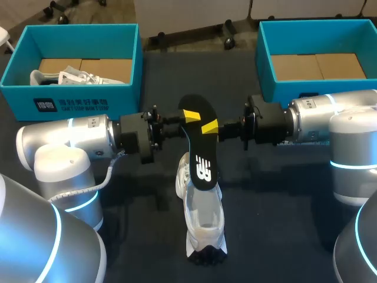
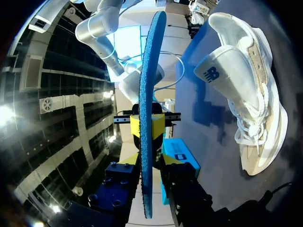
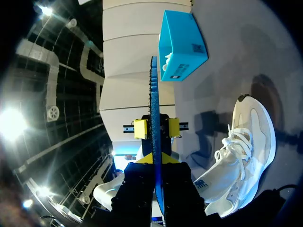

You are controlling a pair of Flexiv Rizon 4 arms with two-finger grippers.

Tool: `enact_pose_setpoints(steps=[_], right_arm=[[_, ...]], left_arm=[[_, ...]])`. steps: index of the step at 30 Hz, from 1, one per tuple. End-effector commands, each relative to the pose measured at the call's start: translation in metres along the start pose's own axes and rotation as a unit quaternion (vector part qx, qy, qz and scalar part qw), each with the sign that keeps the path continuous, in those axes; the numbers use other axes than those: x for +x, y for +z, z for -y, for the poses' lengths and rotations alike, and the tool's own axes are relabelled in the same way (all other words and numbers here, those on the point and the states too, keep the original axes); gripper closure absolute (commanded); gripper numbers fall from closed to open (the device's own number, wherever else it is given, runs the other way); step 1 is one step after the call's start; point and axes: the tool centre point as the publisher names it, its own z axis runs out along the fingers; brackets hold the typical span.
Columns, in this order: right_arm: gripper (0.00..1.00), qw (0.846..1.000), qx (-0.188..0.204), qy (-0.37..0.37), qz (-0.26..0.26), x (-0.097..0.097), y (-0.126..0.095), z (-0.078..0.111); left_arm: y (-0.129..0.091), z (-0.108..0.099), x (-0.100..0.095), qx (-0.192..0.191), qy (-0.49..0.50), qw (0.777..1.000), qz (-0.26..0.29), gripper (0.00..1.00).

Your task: Take the shoe out of the shoebox, open the shoe tongue, remove and reinsert the insole, then place the shoe into the shoebox

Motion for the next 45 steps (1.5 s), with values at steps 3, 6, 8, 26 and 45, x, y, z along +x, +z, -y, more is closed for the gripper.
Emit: enact_pose_setpoints(steps=[3, 6, 8, 26, 45], right_arm=[[1.00, 1.000, 0.000, 0.000, 0.001, 0.000, 0.001, 0.000], [1.00, 1.000, 0.000, 0.000, 0.001, 0.000, 0.001, 0.000], [1.00, 1.000, 0.000, 0.000, 0.001, 0.000, 0.001, 0.000], [0.00, 0.998, 0.027, -0.063, -0.002, -0.003, -0.024, 0.008], [0.00, 0.967, 0.192, -0.111, 0.122, 0.006, -0.085, 0.003]], left_arm=[[0.008, 0.001, 0.003, 0.001, 0.003, 1.000, -0.002, 0.75], [0.008, 0.001, 0.003, 0.001, 0.004, 1.000, -0.003, 0.91], [0.009, 0.001, 0.003, 0.000, 0.005, 1.000, -0.004, 1.00], [-0.012, 0.009, 0.006, 0.014, 0.001, 1.000, -0.025, 1.00], [-0.066, 0.052, 0.010, 0.065, -0.085, 0.991, -0.080, 1.00]])
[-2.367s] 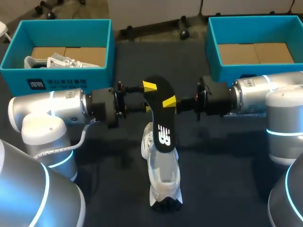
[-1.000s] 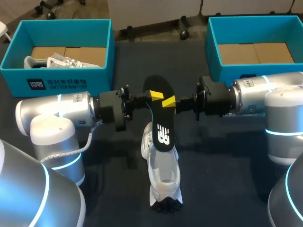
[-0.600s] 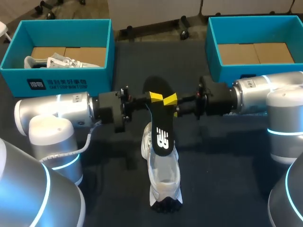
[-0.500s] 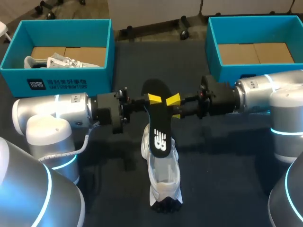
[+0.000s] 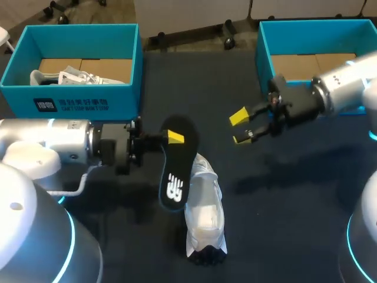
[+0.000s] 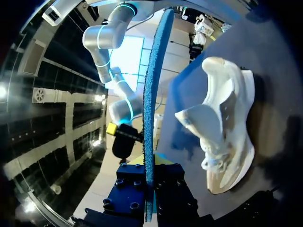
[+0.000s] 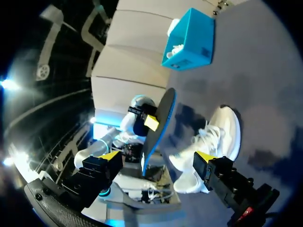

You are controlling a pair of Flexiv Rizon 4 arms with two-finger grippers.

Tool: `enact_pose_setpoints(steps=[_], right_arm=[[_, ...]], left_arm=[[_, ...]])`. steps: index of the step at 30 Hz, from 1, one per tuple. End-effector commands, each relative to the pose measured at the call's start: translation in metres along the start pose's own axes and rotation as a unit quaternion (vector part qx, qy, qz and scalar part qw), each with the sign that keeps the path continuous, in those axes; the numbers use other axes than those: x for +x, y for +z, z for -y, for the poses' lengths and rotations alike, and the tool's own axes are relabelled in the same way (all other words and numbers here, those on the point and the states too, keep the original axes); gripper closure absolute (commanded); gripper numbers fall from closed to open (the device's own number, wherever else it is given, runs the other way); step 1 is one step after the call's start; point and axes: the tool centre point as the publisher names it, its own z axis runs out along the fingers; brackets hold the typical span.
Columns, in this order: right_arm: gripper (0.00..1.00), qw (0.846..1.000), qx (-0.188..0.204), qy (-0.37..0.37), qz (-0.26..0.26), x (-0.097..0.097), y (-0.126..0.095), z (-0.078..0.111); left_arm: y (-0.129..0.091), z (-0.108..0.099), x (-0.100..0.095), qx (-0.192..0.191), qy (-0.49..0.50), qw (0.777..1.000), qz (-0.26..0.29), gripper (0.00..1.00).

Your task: Take the shoe out of the shoebox, open the shoe tongue, remove and reinsert the insole, then place the shoe into the shoebox

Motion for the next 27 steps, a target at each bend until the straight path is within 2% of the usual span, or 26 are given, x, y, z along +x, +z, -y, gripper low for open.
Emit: enact_pose_setpoints(steps=[1, 3, 4, 5, 15, 16, 17, 20, 22, 26, 27], right_arm=[[0.00, 0.995, 0.094, 0.012, 0.021, 0.001, -0.016, -0.006], [0.00, 0.992, 0.124, 0.011, 0.023, 0.001, -0.023, -0.001], [0.00, 0.988, 0.156, 0.011, 0.013, 0.001, -0.025, 0.002], [0.00, 0.988, 0.156, 0.011, 0.013, 0.001, -0.025, 0.002], [0.00, 0.988, 0.156, 0.011, 0.013, 0.001, -0.025, 0.002], [0.00, 0.985, 0.165, 0.009, 0.059, 0.009, -0.025, 0.000], [0.00, 0.982, 0.168, 0.001, 0.085, 0.013, -0.026, 0.000], [0.00, 0.964, 0.193, -0.080, 0.167, 0.024, -0.029, 0.010], [0.00, 0.949, 0.216, -0.114, 0.200, 0.026, -0.032, 0.017], [0.00, 0.915, 0.234, -0.201, 0.259, 0.017, -0.040, 0.034], [0.00, 0.902, 0.268, -0.212, 0.266, 0.012, -0.039, 0.038]], left_arm=[[-0.017, 0.013, -0.004, 0.008, -0.012, 1.000, -0.016, 1.00], [-0.019, 0.017, -0.005, 0.019, -0.030, 0.999, -0.016, 1.00], [-0.020, 0.020, -0.006, 0.021, -0.041, 0.999, -0.018, 1.00], [-0.022, 0.023, -0.006, 0.025, -0.041, 0.998, -0.039, 1.00], [-0.022, 0.023, -0.006, 0.025, -0.041, 0.998, -0.039, 1.00], [-0.015, 0.029, -0.004, 0.031, -0.037, 0.998, -0.048, 1.00], [-0.013, 0.032, -0.004, 0.039, -0.040, 0.997, -0.052, 1.00], [-0.010, 0.041, -0.002, 0.056, -0.062, 0.995, -0.053, 1.00], [-0.010, 0.047, 0.001, 0.063, -0.085, 0.993, -0.056, 1.00], [-0.011, 0.058, 0.005, 0.088, -0.147, 0.984, -0.042, 1.00], [-0.012, 0.061, 0.007, 0.095, -0.156, 0.982, -0.044, 1.00]])
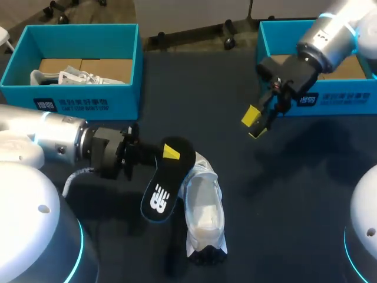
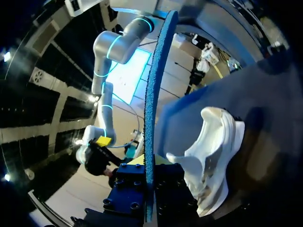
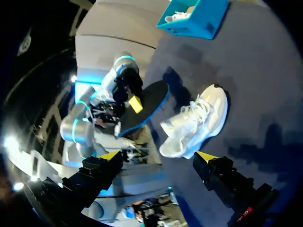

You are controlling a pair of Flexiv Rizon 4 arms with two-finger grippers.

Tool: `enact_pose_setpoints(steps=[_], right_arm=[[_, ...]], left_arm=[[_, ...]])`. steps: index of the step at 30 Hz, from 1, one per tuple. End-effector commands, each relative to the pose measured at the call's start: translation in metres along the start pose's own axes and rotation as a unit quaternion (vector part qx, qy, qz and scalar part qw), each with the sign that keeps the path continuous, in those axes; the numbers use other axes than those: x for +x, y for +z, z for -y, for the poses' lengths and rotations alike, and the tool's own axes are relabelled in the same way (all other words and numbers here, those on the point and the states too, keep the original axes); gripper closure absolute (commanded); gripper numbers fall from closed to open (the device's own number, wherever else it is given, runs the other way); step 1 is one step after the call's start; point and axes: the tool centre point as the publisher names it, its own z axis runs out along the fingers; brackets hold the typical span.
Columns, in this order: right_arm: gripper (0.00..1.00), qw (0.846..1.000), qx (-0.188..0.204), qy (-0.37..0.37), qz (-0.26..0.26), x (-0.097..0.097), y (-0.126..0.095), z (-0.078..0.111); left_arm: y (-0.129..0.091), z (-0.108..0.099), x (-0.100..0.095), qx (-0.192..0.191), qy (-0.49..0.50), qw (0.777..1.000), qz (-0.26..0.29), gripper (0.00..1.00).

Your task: Take the shoe out of the shoebox, open the shoe tongue, remove and reinsert the insole, then place the shoe into the shoebox

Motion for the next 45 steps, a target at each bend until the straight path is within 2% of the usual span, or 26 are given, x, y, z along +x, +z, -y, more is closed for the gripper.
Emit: enact_pose_setpoints(steps=[1, 13, 14, 17, 20, 30, 32, 33, 44, 45], right_arm=[[0.00, 0.973, 0.068, -0.121, 0.187, 0.005, 0.001, 0.018], [0.00, 0.973, 0.068, -0.121, 0.187, 0.005, 0.001, 0.018], [0.00, 0.963, 0.085, -0.133, 0.217, 0.007, 0.000, 0.017], [0.00, 0.940, 0.093, -0.175, 0.277, 0.006, 0.006, 0.023], [0.00, 0.925, 0.091, -0.205, 0.307, -0.005, 0.016, 0.034], [0.00, 0.908, 0.076, -0.239, 0.335, -0.038, 0.053, 0.059], [0.00, 0.911, 0.083, -0.228, 0.333, -0.043, 0.061, 0.061], [0.00, 0.911, 0.083, -0.228, 0.333, -0.043, 0.061, 0.061], [0.00, 0.911, 0.083, -0.228, 0.333, -0.043, 0.061, 0.061], [0.00, 0.911, 0.083, -0.228, 0.333, -0.043, 0.061, 0.061]], left_arm=[[-0.004, 0.001, 0.006, 0.020, -0.025, 0.999, 0.003, 1.00], [-0.004, 0.001, 0.006, 0.020, -0.025, 0.999, 0.003, 1.00], [0.000, 0.005, 0.006, 0.033, -0.037, 0.999, 0.007, 1.00], [0.004, 0.018, 0.006, 0.063, -0.078, 0.995, 0.020, 1.00], [0.003, 0.030, 0.010, 0.073, -0.110, 0.991, 0.029, 1.00], [0.007, 0.059, 0.020, 0.102, -0.185, 0.976, 0.056, 1.00], [0.009, 0.062, 0.019, 0.103, -0.191, 0.975, 0.054, 1.00], [0.009, 0.064, 0.019, 0.083, -0.170, 0.981, 0.038, 1.00], [0.009, 0.064, 0.019, 0.083, -0.170, 0.981, 0.038, 1.00], [0.014, 0.064, 0.020, 0.090, -0.174, 0.980, 0.035, 1.00]])
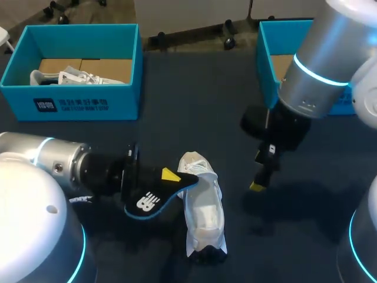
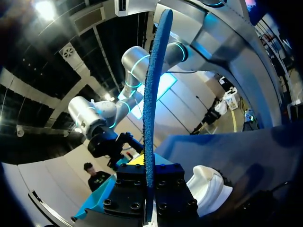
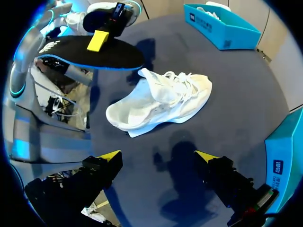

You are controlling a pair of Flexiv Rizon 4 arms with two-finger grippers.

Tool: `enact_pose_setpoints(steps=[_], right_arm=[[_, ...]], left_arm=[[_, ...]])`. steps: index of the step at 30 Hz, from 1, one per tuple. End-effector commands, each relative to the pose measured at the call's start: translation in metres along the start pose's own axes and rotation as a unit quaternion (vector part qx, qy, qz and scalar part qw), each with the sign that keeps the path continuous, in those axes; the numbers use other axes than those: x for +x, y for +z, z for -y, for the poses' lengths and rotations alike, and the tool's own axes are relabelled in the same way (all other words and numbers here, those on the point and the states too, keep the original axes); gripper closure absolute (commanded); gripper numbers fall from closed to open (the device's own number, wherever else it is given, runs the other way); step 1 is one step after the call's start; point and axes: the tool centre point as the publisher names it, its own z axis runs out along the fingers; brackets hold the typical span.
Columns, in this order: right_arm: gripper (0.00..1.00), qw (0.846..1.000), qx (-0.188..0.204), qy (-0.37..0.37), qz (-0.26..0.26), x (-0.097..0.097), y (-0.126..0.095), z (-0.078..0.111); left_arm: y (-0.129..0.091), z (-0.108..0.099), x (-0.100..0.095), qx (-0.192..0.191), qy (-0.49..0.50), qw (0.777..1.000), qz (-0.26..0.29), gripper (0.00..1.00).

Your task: Take the shoe out of the shoebox, open the shoe tongue, remove and reinsert the insole, then place the shoe into the shoebox

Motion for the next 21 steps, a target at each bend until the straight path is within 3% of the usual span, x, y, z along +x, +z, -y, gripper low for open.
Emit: enact_pose_setpoints(steps=[1, 9, 21], right_arm=[[0.00, 1.000, 0.003, -0.013, 0.008, 0.001, 0.002, 0.000], [0.00, 0.998, 0.000, -0.039, 0.041, 0.009, 0.038, 0.010], [0.00, 0.996, 0.007, -0.062, 0.063, 0.024, 0.063, 0.008]], left_arm=[[0.008, 0.001, 0.003, 0.012, -0.013, 1.000, 0.001, 1.00], [0.025, 0.010, 0.010, 0.036, -0.065, 0.997, 0.012, 1.00], [0.038, 0.025, 0.034, 0.027, -0.118, 0.993, 0.008, 1.00]])
